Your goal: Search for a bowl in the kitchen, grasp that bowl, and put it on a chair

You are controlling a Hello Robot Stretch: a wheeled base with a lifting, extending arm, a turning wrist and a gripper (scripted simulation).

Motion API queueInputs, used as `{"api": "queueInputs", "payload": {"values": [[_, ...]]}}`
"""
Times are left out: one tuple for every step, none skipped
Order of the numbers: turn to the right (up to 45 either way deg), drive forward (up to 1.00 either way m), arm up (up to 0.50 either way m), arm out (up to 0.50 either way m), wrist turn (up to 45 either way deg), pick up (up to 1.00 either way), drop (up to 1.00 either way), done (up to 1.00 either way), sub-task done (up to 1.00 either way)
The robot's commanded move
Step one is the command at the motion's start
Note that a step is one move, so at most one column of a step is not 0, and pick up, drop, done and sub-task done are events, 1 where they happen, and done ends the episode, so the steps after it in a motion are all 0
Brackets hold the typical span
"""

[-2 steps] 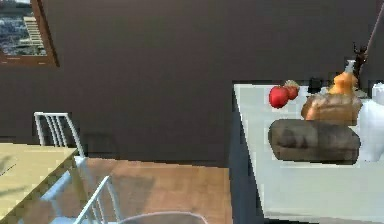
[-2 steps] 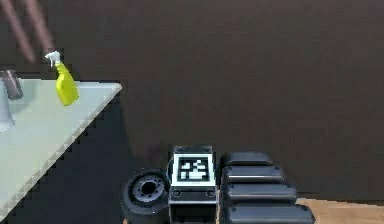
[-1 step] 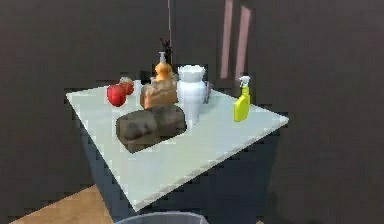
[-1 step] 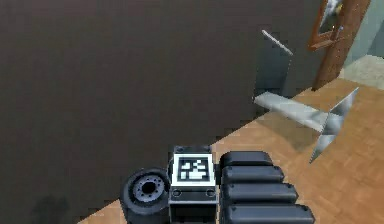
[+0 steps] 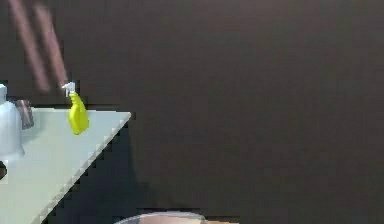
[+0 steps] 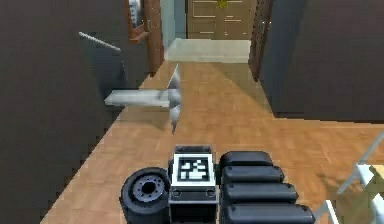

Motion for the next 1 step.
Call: {"api": "queueInputs", "payload": {"values": [[33.0, 0.0, 0.0, 0.0, 0.0, 0.0, 0.0, 0.0, 0.0]]}}
